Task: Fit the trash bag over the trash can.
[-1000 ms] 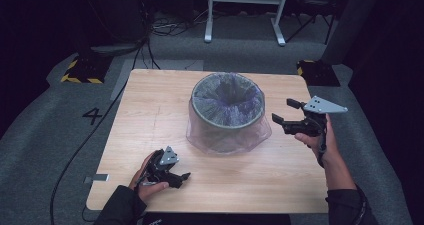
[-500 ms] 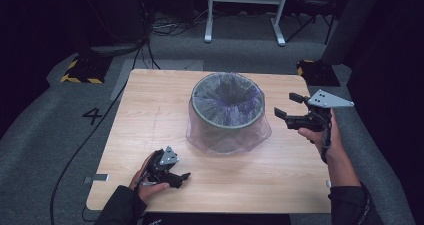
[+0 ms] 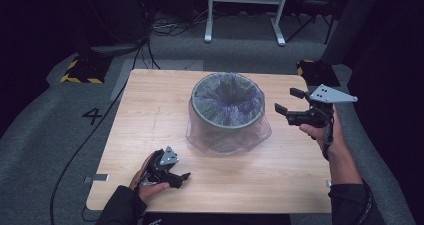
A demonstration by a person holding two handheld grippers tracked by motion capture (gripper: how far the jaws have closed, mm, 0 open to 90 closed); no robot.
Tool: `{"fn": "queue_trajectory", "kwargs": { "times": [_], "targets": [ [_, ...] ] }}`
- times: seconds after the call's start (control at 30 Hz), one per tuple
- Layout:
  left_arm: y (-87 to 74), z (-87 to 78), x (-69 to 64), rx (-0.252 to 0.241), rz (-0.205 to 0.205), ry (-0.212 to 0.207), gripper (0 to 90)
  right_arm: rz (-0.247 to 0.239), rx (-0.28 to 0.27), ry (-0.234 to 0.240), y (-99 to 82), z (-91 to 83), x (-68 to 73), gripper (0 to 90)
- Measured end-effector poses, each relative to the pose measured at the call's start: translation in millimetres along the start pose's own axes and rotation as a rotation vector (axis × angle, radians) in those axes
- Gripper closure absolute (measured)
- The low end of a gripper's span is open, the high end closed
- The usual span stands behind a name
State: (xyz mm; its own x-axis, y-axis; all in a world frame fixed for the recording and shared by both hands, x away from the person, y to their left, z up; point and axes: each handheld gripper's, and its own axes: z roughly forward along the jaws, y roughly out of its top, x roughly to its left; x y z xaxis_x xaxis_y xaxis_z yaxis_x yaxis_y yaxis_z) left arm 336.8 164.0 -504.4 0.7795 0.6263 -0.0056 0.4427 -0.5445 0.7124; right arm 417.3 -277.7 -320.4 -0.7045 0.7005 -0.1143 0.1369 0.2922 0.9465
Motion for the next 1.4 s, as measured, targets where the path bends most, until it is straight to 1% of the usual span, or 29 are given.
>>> {"fn": "queue_trajectory", "kwargs": {
  "times": [0.07,0.13,0.2,0.27,0.33,0.43,0.53,0.6,0.73,0.87,0.93,1.03,1.27,1.33,1.4],
  "targets": [
    [0.0,0.0,-0.1,0.0,0.0,0.0,14.3,-0.006,0.004,0.004,2.1,1.6,-0.4,22.4],
    [-0.1,-0.1,-0.1,0.0,0.0,0.003,14.3,-0.007,0.017,0.01,3.7,5.0,-1.2,22.4],
    [0.0,-0.2,0.0,0.001,0.001,0.004,14.3,-0.011,0.032,0.006,5.6,9.1,-2.0,22.2],
    [-0.1,-0.2,-0.1,0.001,0.0,0.003,14.3,-0.003,0.036,0.015,7.7,13.5,-2.7,21.9],
    [-0.1,-0.2,-0.1,0.001,0.0,0.003,14.3,-0.003,0.033,0.01,10.4,17.6,-2.1,21.9],
    [-0.1,-0.2,-0.1,0.001,-0.001,0.003,14.3,0.005,0.019,0.028,13.8,24.0,-0.2,22.0],
    [-0.1,-0.2,-0.1,0.001,0.0,0.003,14.3,0.003,0.035,0.048,16.7,35.6,2.7,22.0],
    [-0.1,-0.2,-0.1,0.001,0.0,0.003,14.3,-0.009,0.048,0.06,18.6,43.1,5.7,21.9],
    [-0.1,-0.3,-0.1,0.001,0.0,0.003,14.3,-0.004,0.057,0.082,23.1,56.0,11.3,21.7],
    [-0.3,-0.3,-0.4,0.0,-0.004,0.003,14.3,-0.018,0.073,0.103,28.5,68.2,15.6,21.6],
    [-0.3,-0.3,-0.5,0.0,-0.005,0.002,14.3,-0.014,0.079,0.102,29.9,74.5,16.1,21.6],
    [-0.3,-0.3,-0.5,0.0,-0.005,0.003,14.3,-0.01,0.087,0.114,31.8,82.6,18.1,21.6],
    [-0.6,-0.8,-0.6,0.001,-0.006,0.006,14.3,-0.043,0.129,0.14,35.3,99.7,27.8,21.3],
    [-0.7,-0.7,-0.5,0.0,-0.005,0.006,14.3,-0.045,0.143,0.167,34.9,103.3,29.5,21.0],
    [-0.7,-0.8,-0.5,0.0,-0.006,0.006,14.3,-0.054,0.164,0.153,34.8,106.8,30.6,21.3]
  ]
}}
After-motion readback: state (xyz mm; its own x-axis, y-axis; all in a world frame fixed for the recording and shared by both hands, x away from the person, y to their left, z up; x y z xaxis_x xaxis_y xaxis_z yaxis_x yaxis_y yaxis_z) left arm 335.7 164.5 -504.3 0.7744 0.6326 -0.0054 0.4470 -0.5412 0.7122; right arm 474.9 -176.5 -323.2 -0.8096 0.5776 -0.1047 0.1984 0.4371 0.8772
